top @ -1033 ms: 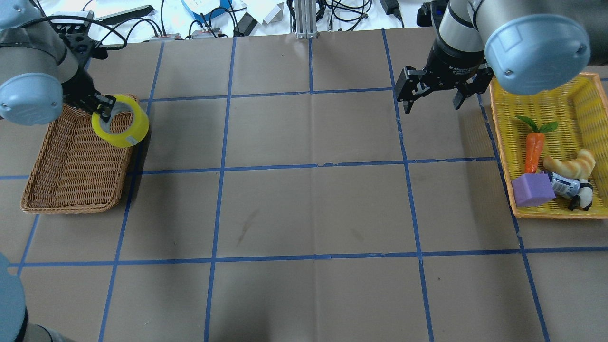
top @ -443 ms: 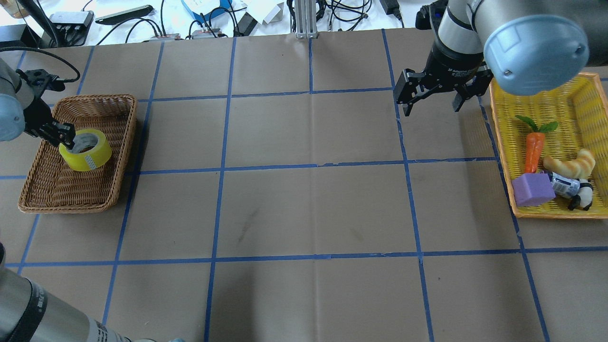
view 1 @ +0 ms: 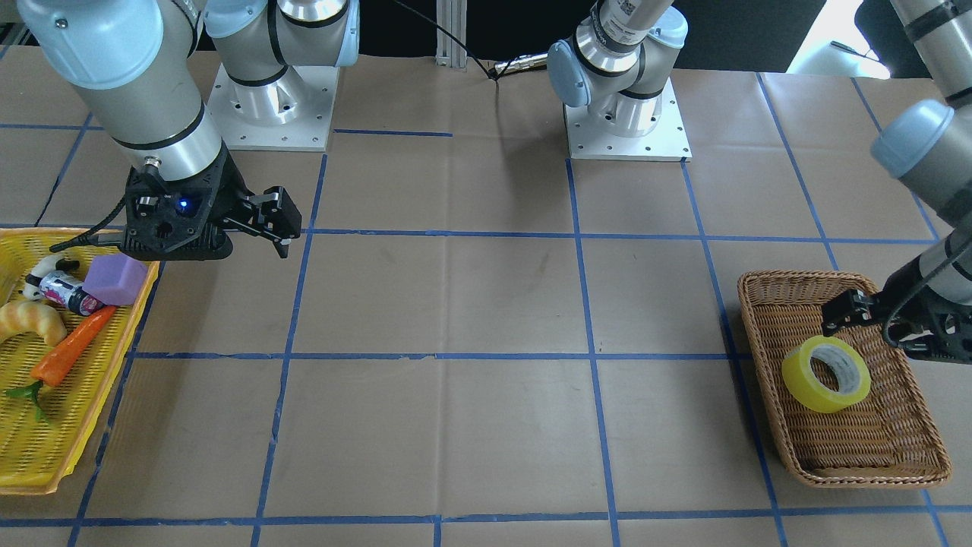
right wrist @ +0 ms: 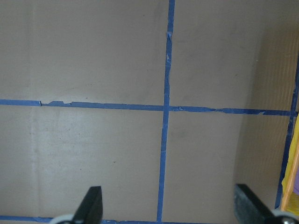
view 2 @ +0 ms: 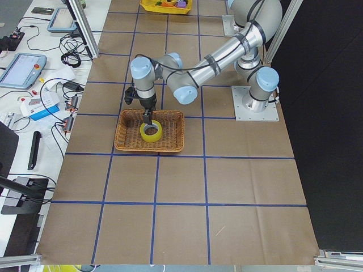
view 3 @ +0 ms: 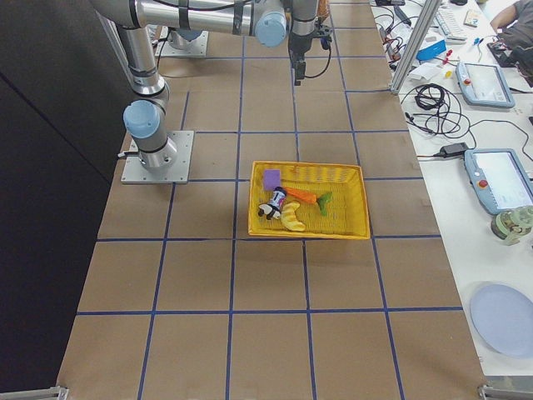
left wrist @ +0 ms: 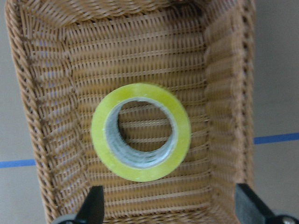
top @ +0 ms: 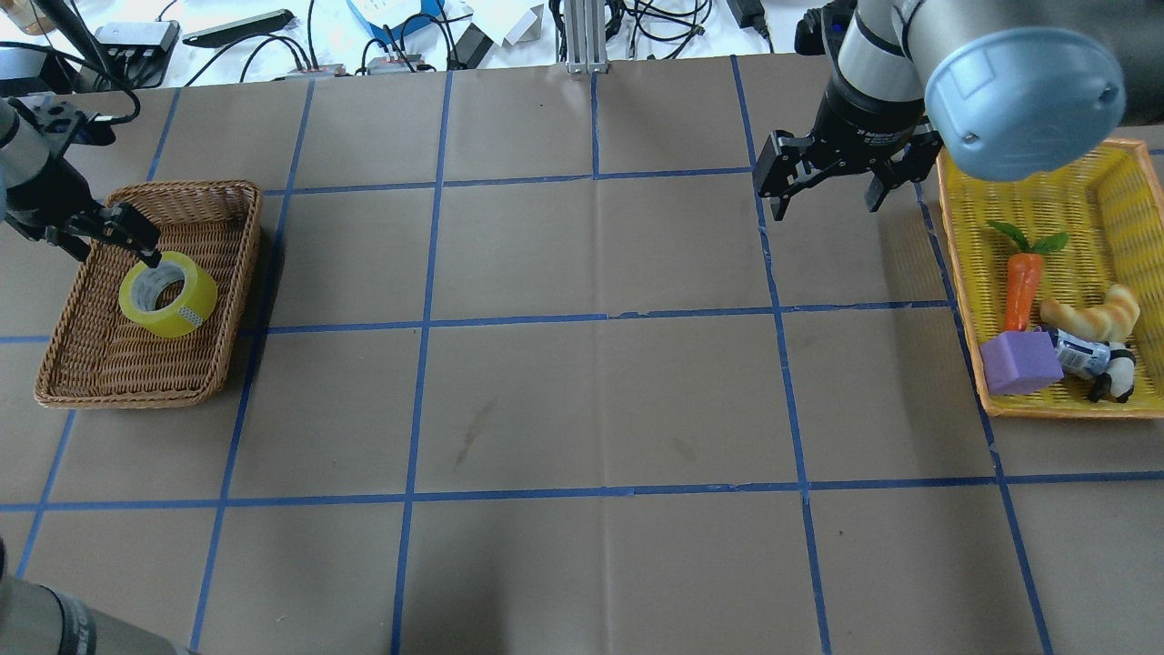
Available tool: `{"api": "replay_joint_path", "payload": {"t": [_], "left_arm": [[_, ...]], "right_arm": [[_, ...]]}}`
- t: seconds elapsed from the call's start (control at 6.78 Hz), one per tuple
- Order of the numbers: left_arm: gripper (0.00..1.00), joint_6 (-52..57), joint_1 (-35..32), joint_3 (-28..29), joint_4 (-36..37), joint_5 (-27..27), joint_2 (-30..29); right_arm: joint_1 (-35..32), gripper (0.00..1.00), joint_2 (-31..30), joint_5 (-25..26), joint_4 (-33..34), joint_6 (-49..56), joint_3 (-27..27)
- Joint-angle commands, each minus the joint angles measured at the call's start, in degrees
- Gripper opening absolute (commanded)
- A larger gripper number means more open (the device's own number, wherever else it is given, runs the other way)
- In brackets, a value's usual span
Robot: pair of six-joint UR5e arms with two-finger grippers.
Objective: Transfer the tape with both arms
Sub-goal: 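Open the left gripper to release the tape roll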
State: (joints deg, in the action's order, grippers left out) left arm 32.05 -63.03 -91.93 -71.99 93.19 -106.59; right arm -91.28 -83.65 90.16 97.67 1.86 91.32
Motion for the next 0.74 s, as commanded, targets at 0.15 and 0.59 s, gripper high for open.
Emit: {"api": "replay_joint_path", "payload": {"t": [0.15, 0.59], "left_arm": [[1.0, -23.32, -16.54, 4.73, -16.31, -2.22, 12.61], [1.0, -32.67, -29.68, 4.56, -16.96, -2.31, 14.31]], "right_arm": [[0.13, 1.0, -0.72, 0.02, -0.11, 0.42, -0.18], [0.13, 1.0, -0.64, 0.02, -0.28, 0.34, 0.0]]}}
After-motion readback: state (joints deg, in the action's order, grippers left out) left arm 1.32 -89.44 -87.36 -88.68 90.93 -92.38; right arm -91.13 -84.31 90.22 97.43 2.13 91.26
